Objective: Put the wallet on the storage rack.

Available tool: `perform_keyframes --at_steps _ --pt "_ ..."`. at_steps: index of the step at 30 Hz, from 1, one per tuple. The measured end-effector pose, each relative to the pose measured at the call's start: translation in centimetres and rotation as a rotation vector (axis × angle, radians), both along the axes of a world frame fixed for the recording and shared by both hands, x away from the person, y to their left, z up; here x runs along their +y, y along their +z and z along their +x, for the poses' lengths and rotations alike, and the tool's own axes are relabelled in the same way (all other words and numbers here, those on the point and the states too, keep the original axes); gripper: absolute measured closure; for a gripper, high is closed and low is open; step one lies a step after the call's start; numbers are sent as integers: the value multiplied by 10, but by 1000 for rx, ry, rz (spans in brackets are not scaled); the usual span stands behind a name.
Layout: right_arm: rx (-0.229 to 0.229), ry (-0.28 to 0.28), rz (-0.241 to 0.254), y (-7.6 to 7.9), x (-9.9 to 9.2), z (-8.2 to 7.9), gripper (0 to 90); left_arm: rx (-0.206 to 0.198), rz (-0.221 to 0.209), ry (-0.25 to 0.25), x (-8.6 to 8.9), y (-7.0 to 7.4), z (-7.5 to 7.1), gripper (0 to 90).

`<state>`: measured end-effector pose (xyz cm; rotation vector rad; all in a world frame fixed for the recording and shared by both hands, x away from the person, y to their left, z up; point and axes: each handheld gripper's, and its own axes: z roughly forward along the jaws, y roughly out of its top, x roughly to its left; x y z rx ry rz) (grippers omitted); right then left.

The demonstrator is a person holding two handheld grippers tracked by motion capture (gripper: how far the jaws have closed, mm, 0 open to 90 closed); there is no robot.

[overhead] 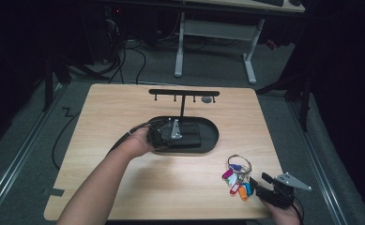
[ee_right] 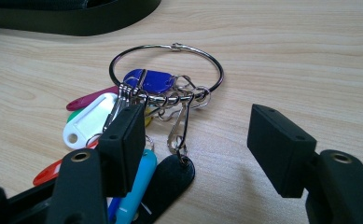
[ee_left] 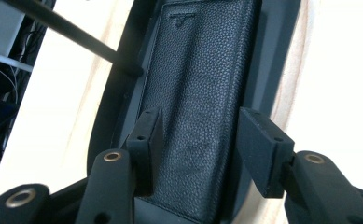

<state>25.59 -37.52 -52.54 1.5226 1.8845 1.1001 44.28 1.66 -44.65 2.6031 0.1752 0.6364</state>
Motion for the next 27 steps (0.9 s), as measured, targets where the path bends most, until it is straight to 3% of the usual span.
perform_keyframes --at_steps 11,18,27 --pt "-7 1 -7 2 3 0 377 21 -81 53 28 -9 -29 487" --pt "-8 4 -8 2 4 1 378 52 -176 89 53 -23 -53 504" --pt "-5 4 -10 2 5 2 378 84 -241 149 75 -44 -72 503"
